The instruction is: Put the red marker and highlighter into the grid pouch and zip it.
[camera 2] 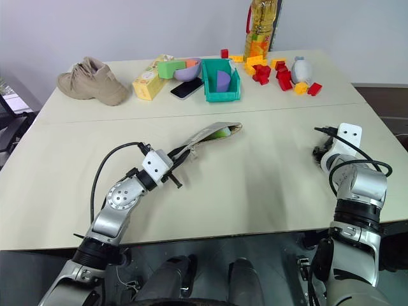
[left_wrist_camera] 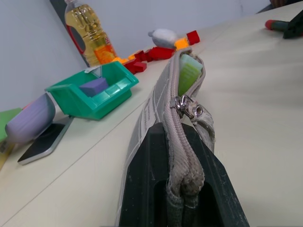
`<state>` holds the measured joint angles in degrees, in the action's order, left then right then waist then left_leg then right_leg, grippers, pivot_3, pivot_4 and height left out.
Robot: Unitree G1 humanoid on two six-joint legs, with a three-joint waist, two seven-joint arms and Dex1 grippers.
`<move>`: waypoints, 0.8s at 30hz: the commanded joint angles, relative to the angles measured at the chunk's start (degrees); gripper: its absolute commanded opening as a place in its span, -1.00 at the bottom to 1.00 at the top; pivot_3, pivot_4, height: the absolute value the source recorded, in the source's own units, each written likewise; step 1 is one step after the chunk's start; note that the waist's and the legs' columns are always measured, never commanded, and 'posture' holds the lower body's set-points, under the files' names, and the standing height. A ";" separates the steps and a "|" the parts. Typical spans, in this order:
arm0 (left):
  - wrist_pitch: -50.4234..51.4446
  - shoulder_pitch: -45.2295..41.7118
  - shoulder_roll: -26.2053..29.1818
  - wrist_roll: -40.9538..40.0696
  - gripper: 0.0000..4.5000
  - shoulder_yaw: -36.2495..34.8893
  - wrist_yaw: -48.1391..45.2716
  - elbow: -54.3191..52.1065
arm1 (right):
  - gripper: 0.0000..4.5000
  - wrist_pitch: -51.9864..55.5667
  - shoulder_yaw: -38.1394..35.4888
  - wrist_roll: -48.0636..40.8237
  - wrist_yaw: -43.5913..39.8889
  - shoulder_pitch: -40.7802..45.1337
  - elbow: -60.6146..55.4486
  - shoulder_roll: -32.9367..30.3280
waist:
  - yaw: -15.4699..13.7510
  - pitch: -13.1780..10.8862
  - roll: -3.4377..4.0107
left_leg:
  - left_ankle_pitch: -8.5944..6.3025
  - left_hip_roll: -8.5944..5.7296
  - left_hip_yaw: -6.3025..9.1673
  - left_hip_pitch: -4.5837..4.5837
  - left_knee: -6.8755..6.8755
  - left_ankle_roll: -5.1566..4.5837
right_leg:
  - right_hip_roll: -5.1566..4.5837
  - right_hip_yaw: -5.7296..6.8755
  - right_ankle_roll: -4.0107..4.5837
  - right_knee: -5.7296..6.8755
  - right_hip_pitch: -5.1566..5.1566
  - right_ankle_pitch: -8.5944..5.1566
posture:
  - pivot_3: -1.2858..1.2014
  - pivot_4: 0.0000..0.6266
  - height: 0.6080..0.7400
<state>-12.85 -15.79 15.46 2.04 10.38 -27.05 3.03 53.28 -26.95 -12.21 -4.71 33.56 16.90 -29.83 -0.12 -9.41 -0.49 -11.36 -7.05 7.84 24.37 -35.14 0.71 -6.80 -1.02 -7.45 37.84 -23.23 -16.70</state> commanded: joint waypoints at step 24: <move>-2.41 -1.47 2.19 -0.61 -1.00 -2.51 -0.30 0.13 | -0.83 -26.25 31.19 3.25 -45.95 -7.59 -32.42 -20.06 | 0.65 -0.05 0.06 | -0.03 -0.01 0.04 0.01 -0.05 -0.02 | -0.02 0.05 -0.07 0.00 0.02 -0.05 | 0.03 -0.52 1.00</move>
<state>-14.07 -16.72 17.43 1.84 8.29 -27.22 4.36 28.17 4.34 -9.79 -50.38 25.21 -13.88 -48.77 0.52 -9.46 -0.43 -11.38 -7.05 7.88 24.38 -35.19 0.68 -6.83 -0.97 -7.53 37.84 -23.21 -16.74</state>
